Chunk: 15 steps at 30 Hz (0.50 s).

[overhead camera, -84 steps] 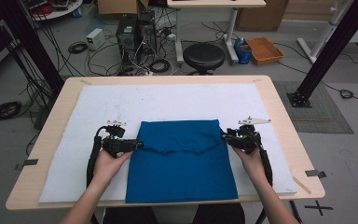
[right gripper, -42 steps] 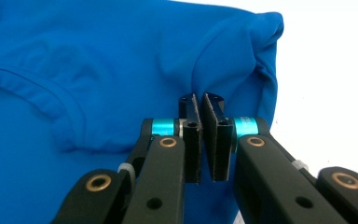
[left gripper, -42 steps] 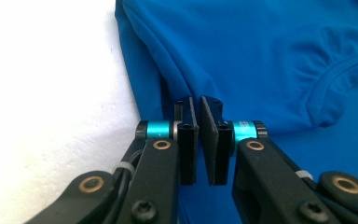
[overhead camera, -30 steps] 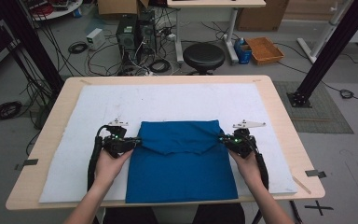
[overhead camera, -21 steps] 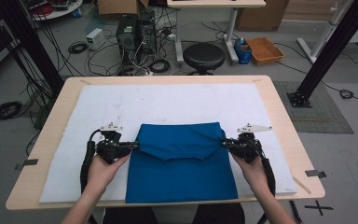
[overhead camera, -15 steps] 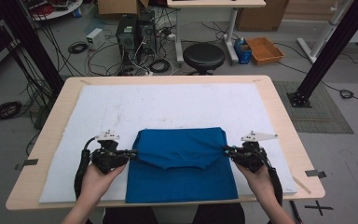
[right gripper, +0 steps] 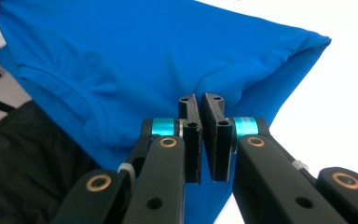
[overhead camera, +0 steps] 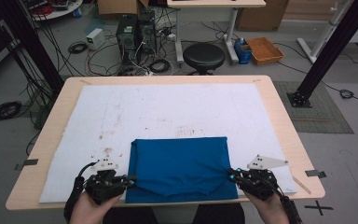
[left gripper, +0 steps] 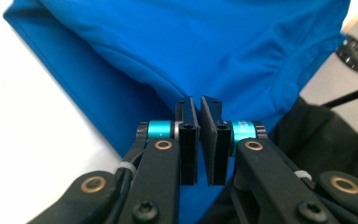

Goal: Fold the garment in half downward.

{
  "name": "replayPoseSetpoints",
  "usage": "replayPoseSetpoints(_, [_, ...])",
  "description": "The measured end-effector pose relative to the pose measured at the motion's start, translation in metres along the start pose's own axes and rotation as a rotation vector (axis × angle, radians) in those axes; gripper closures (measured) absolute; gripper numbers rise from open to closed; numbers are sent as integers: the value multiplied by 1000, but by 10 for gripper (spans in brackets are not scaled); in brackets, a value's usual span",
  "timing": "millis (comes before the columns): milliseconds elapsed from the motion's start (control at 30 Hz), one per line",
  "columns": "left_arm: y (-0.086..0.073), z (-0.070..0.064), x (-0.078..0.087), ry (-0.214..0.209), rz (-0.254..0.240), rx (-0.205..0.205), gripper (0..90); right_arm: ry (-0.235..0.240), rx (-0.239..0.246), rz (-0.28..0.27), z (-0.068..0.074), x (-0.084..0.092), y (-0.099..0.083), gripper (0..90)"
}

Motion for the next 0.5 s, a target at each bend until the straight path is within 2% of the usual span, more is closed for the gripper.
replayPoseSetpoints(233, [-17,0,0,3,29,10,854,-1,19,32,8,0,-13,867])
replayPoseSetpoints(400, [-21,0,-3,12,42,-15,844,-7,20,52,10,-3,-19,865])
replayPoseSetpoints(433, [-21,0,-4,13,44,-16,815,-12,24,57,9,-4,-20,854])
replayPoseSetpoints(500, [-21,0,-4,16,34,-20,669,-17,20,54,9,-5,-21,766])
Point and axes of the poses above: each handheld gripper's, and its own axes: x roughly backward along the jaws, y roughly out of its top, z roughly to its left, the point moved 5 cm from there along -x, roughly forward along the jaws, and after that the axes turned 12 degrees about y, right-handed, at the moved point
